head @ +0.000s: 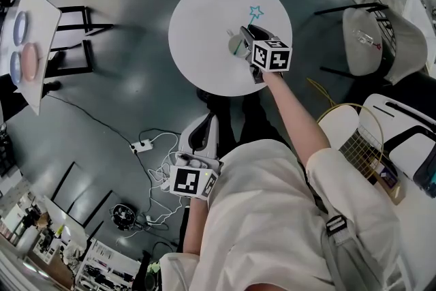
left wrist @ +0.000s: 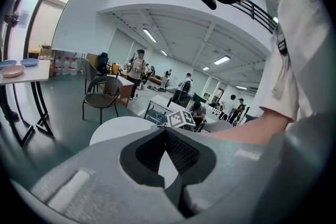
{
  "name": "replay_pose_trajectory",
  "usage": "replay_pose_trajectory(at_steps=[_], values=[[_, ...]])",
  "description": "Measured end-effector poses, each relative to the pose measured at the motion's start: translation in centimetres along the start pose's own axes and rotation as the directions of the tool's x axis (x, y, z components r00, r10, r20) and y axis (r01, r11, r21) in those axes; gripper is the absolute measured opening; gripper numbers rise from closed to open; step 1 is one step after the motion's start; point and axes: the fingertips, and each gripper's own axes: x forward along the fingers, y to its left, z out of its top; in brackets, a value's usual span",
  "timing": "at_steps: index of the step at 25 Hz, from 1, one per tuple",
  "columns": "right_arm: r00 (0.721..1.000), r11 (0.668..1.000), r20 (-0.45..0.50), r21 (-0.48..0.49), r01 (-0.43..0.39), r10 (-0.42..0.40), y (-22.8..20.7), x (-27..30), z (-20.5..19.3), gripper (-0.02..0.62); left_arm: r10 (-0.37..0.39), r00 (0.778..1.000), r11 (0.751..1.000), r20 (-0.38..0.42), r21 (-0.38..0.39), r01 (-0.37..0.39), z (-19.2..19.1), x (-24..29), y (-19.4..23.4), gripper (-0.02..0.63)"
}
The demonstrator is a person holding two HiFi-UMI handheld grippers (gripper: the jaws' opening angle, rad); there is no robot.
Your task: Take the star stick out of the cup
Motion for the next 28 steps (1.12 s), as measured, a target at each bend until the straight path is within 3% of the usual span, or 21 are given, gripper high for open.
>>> replay_pose_trajectory(at_steps=[15, 28], values=[[1.000, 1.000, 0.016, -0.005, 0.008, -0.008, -0.03, 0.21, 0.12, 0.028, 0.001, 1.000, 1.000, 0.004, 0.004, -0.001, -0.08, -0.25, 0.09, 0.006], [1.000, 0.999, -0.001, -0.040, 0.024, -0.024, -0.12, 0.67, -0.01, 0.026, 0.005, 1.000, 1.000, 0.002, 0.003, -0.005, -0.29, -0.37, -0.06, 0.006]])
